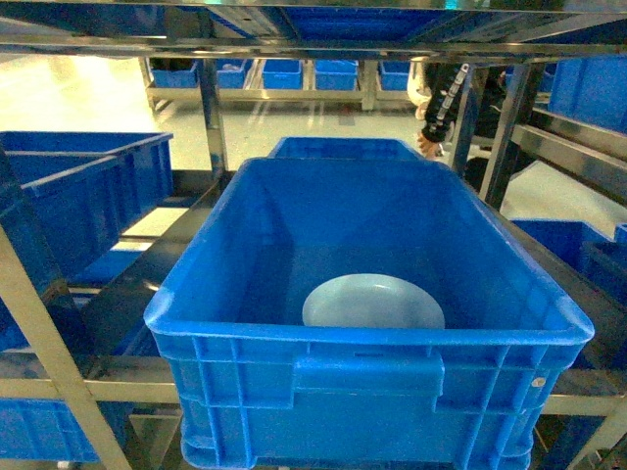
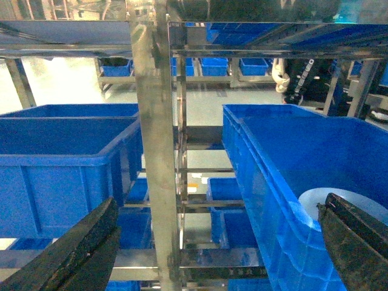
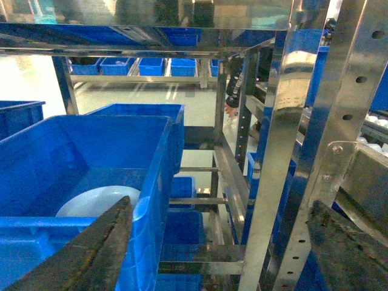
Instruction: Place blue tray on left shelf second layer neatly
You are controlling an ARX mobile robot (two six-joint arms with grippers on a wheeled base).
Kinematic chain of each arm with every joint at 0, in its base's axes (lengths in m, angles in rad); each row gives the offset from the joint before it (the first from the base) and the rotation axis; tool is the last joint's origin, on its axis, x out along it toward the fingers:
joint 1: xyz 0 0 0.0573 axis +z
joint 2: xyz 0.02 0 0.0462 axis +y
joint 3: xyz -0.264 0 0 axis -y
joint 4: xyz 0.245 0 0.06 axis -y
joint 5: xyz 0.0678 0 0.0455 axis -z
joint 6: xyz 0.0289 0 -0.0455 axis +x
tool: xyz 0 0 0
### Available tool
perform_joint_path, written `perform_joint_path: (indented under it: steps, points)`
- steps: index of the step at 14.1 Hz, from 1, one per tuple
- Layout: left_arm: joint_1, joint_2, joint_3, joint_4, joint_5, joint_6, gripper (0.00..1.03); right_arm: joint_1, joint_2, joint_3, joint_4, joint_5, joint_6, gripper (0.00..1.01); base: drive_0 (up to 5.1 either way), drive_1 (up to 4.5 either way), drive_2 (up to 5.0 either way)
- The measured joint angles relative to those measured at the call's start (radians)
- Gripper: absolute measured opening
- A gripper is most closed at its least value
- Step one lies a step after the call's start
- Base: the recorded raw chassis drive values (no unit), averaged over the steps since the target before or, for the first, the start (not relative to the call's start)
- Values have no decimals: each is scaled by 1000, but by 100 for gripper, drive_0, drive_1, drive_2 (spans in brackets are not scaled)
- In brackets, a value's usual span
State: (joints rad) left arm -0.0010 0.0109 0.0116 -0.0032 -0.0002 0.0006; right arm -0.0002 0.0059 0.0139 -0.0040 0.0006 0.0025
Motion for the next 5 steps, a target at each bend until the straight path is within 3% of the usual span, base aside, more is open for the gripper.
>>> perform_joint_path:
  steps: [2, 5]
  points:
    - [0, 0, 0, 0, 0, 0, 98, 0, 0, 0, 0, 0, 0, 100, 0, 0, 0]
    - [0, 0, 0, 0, 0, 0, 98, 0, 0, 0, 0, 0, 0, 98, 0, 0, 0]
